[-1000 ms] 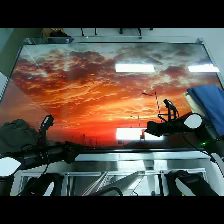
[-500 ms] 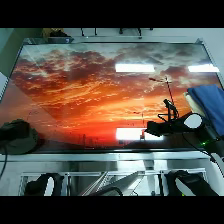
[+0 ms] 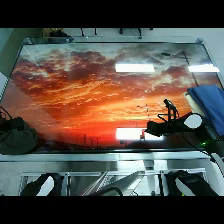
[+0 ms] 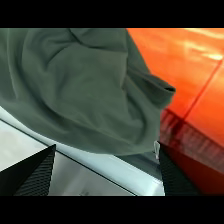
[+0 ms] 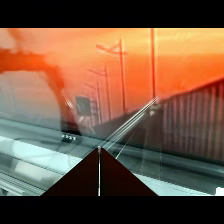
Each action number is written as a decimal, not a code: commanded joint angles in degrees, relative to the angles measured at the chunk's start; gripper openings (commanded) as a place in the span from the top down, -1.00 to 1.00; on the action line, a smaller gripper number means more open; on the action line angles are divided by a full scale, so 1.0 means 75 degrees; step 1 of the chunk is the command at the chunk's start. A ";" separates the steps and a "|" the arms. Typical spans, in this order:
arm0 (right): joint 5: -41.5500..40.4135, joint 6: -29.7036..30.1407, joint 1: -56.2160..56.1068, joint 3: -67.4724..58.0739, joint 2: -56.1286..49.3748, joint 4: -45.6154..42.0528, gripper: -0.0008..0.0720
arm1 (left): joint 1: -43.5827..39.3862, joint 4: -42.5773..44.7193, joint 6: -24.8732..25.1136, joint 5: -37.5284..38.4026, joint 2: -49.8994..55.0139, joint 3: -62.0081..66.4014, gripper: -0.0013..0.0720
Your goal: Fold the shirts.
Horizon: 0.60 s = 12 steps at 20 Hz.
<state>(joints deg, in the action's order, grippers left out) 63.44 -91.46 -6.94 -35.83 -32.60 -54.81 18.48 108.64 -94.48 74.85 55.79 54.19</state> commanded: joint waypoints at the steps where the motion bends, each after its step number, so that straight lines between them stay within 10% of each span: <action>1: -0.0003 -0.0003 -0.0006 0.0003 -0.0003 0.0003 0.93 | 0.0656 0.0105 0.0009 -0.0373 0.1457 0.0023 -0.94; 6: -0.0242 0.0000 -0.0006 0.0003 -0.0006 0.0003 0.93 | 0.1014 0.0099 0.0318 -0.0810 0.2812 0.0026 -0.92; 9: -0.0259 -0.0003 -0.0006 0.0003 -0.0006 0.0003 0.93 | 0.0886 0.0105 0.0740 -0.0775 0.3080 0.0035 0.92; 12: -0.0256 0.0000 -0.0006 0.0003 -0.0003 0.0003 0.93 | 0.0443 -0.0254 0.0752 -0.0420 0.2626 0.0644 0.92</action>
<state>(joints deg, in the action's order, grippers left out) 61.76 -91.46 -6.94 -35.83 -32.62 -54.78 23.88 109.03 -90.32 70.08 76.62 56.05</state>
